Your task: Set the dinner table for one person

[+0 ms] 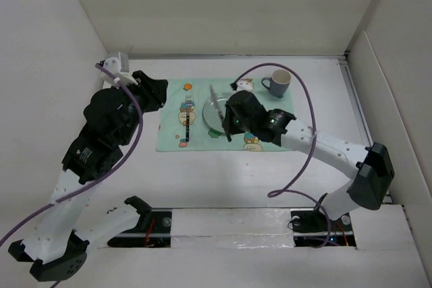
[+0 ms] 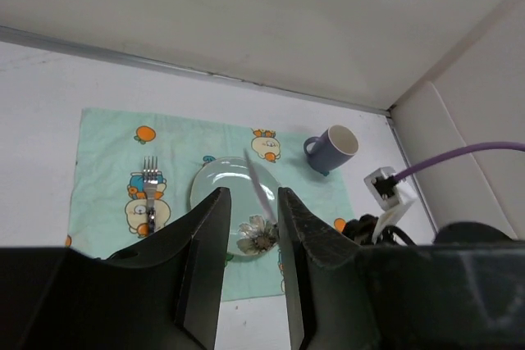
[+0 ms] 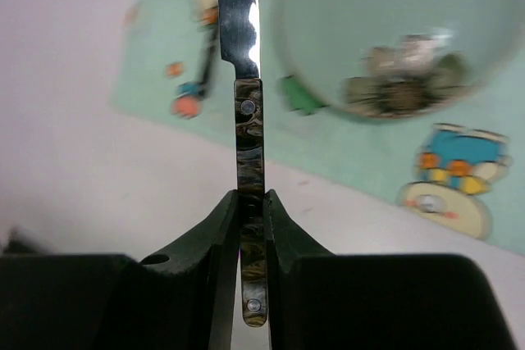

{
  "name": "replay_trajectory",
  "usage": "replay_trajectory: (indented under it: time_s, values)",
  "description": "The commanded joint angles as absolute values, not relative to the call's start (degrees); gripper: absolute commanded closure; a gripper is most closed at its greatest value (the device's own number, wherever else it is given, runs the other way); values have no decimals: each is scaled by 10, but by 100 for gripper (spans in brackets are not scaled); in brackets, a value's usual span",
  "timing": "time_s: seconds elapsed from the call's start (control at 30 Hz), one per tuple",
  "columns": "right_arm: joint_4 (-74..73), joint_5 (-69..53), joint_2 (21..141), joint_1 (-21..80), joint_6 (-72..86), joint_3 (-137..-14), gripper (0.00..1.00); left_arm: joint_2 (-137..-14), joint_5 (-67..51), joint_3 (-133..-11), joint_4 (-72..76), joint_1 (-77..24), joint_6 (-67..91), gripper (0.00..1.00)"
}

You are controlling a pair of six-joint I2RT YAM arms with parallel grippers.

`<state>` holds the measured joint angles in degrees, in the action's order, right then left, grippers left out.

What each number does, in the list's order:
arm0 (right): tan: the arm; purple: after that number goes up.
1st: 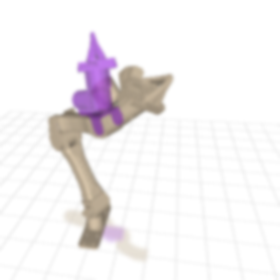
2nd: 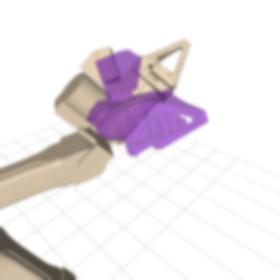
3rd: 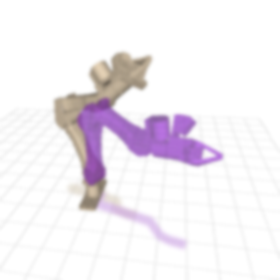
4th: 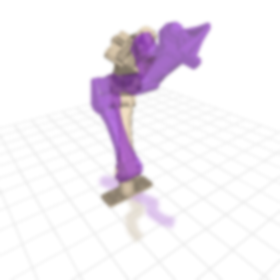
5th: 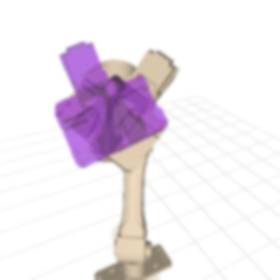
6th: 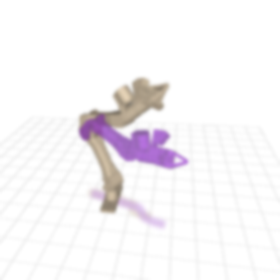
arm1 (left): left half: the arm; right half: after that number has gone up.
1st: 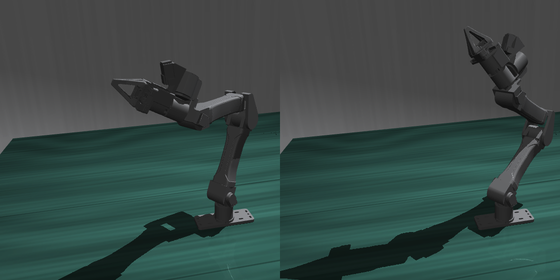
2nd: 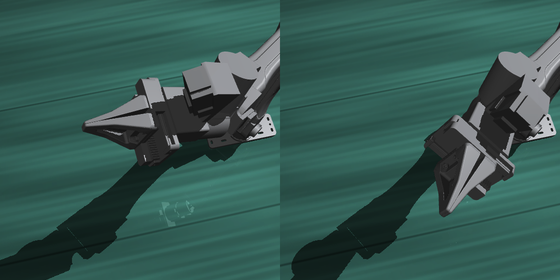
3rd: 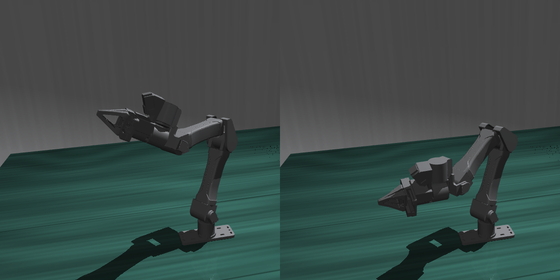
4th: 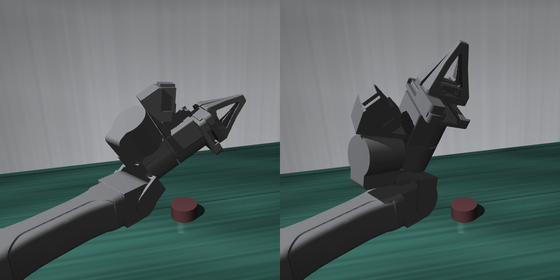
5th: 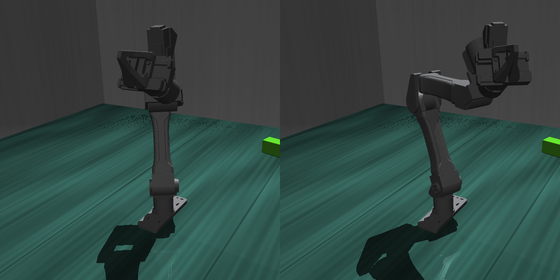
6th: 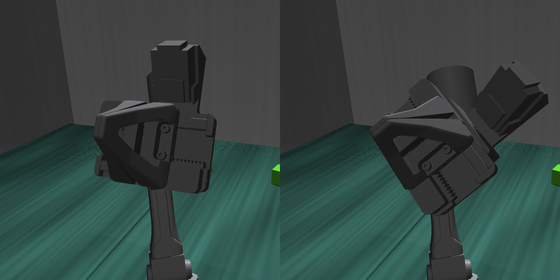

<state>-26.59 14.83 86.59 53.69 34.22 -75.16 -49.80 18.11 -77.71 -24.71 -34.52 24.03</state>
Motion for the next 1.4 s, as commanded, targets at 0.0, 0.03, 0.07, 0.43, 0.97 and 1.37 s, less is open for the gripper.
replay_trajectory:
  time_s: [0.0, 0.03, 0.07, 0.43, 0.97, 1.37]
  values:
    - [-262, 163, 867, 455, 323, -712, 100, -534, 155, -760, -188, -348, 232, 74]
    - [-257, 168, 867, 441, 313, -703, 100, -543, 154, -754, -185, -348, 228, 76]
    - [-250, 173, 867, 429, 306, -690, 100, -552, 163, -748, -185, -348, 223, 76]
    - [-221, 169, 962, 304, 262, -685, 100, -580, 135, -660, -145, -348, 242, 77]
    - [-220, 169, 1067, 263, 239, -731, 100, -571, 135, -621, -147, -348, 251, 77]
    - [-245, 179, 1090, 268, 244, -740, 99, -575, 136, -619, -149, -348, 247, 76]
